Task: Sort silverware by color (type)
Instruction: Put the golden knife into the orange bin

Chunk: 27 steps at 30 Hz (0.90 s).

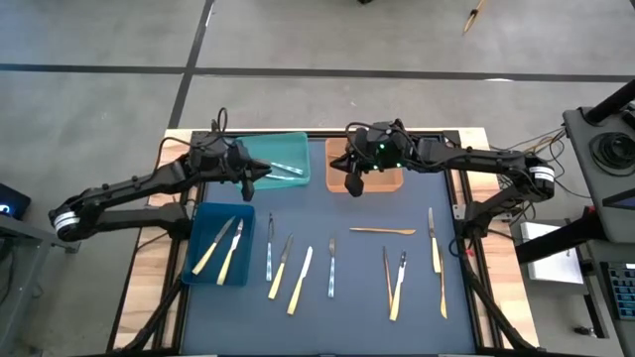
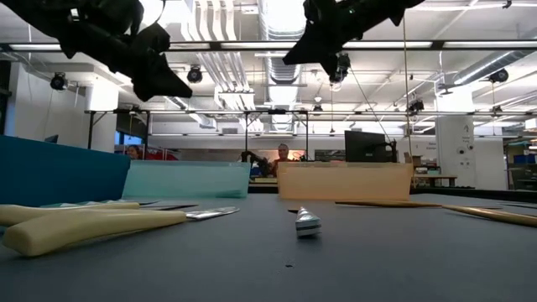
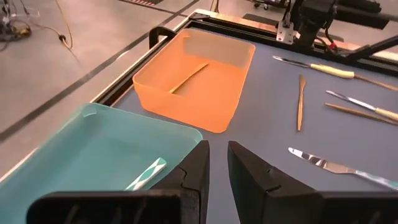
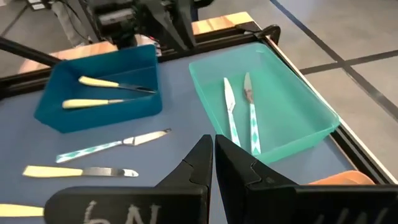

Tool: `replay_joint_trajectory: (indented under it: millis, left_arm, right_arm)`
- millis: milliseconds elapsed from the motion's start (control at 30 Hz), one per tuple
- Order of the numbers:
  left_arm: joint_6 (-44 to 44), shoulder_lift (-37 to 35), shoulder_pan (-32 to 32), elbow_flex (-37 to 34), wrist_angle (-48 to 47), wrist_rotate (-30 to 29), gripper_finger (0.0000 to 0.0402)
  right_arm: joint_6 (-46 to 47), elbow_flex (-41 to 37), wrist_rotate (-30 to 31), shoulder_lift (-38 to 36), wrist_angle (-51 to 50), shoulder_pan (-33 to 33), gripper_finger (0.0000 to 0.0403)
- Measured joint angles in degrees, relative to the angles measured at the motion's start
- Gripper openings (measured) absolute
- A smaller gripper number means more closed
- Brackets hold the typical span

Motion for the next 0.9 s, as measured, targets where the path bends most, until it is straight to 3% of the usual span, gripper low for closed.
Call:
replay_joint_trajectory:
  millis: [167,667,900]
  left_arm:
    - [1.6,1.1,0.0,0.0,0.2,0.0,0.0040]
    - [1.9,6.7,0.0,0.0,11.2,0.1,0.0040]
    - [1.7,8.5,0.0,0.0,13.6,0.1,0.0040]
  right_arm:
    - [1.3,2.3,-0.1,0.0,-3.6,1.1,0.0009]
    - [15.9,3.7,-0.1,0.0,-31.4,11.4,0.0009]
    - [8.8,2.1,0.1,0.0,-39.0,16.5,0.0009]
